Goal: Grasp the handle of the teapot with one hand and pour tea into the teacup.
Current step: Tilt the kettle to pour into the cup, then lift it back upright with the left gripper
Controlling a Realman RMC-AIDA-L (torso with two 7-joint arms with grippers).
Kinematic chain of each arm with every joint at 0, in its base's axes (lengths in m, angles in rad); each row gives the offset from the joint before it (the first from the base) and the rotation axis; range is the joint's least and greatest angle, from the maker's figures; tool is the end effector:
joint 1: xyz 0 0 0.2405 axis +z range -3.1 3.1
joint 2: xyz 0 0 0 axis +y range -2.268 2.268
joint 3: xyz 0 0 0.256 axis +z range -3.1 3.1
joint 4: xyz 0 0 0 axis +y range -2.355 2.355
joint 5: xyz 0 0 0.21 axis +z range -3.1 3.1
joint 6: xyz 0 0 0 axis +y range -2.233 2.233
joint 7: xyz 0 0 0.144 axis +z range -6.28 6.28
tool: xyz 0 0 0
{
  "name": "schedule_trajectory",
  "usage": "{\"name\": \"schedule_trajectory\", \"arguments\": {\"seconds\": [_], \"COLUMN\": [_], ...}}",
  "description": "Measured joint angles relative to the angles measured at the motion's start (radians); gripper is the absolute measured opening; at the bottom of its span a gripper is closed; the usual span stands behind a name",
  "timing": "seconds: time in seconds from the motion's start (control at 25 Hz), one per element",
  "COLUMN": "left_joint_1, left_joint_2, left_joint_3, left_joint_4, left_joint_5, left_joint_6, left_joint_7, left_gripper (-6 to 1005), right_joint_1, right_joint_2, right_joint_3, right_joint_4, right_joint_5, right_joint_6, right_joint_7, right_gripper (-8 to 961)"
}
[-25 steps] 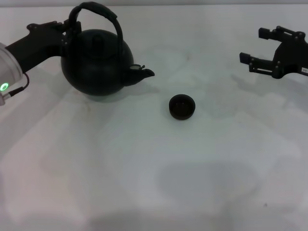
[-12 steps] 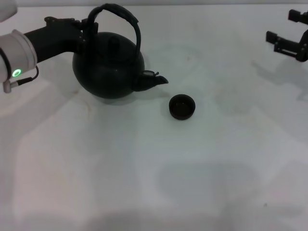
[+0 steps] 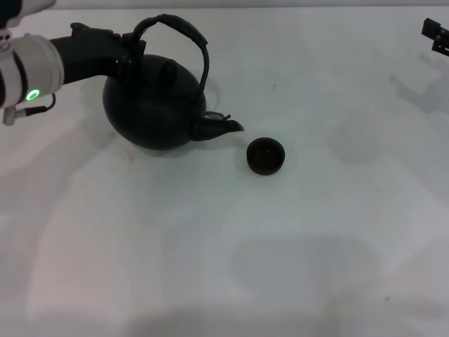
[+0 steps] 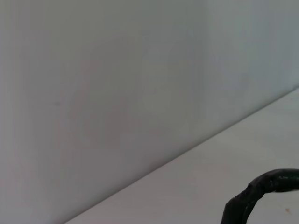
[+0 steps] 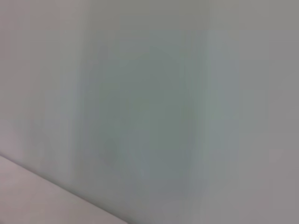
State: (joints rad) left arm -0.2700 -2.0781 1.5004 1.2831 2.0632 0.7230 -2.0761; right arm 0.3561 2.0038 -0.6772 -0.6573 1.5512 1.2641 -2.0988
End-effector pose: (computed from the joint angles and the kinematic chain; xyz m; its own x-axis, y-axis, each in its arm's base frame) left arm -0.2191 0.3691 -0.0039 0.8644 0.3623 0.3485 0.5027 -0.6207 -0.6017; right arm 0.3322 0.3398 0.0782 0.8243 -0.0933 -0.5585 -0.4999 -0.5830 -0.6405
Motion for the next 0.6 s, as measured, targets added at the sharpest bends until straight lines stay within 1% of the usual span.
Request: {"name": "schedule_trajectory", "arguments": {"seconds": [0.24,0.6], "left_joint_1": [-0.016,-0.062], "left_joint_2": [0.001,0.002], "left_joint_3": [0.064,0.105], "left_joint_4": [0.08,0.132], "left_joint_5": [0.181,0.353], "left_joint_6": [0.002,0.056], "left_joint_7": [-0.161,-0.299], "left_gripper": [128,128], "right_joint_1": [0.0,0.0], "right_joint_2": [0.0,-0.001], "right_joint_3": [0.001,0.004], "right_joint_4": [0.006,0.007], "right_joint_5": [0.02,0.022], "right_joint_6": [-0.003,-0.01], "right_joint_7": [-0.017,-0.023], "right_gripper": [844,844]}}
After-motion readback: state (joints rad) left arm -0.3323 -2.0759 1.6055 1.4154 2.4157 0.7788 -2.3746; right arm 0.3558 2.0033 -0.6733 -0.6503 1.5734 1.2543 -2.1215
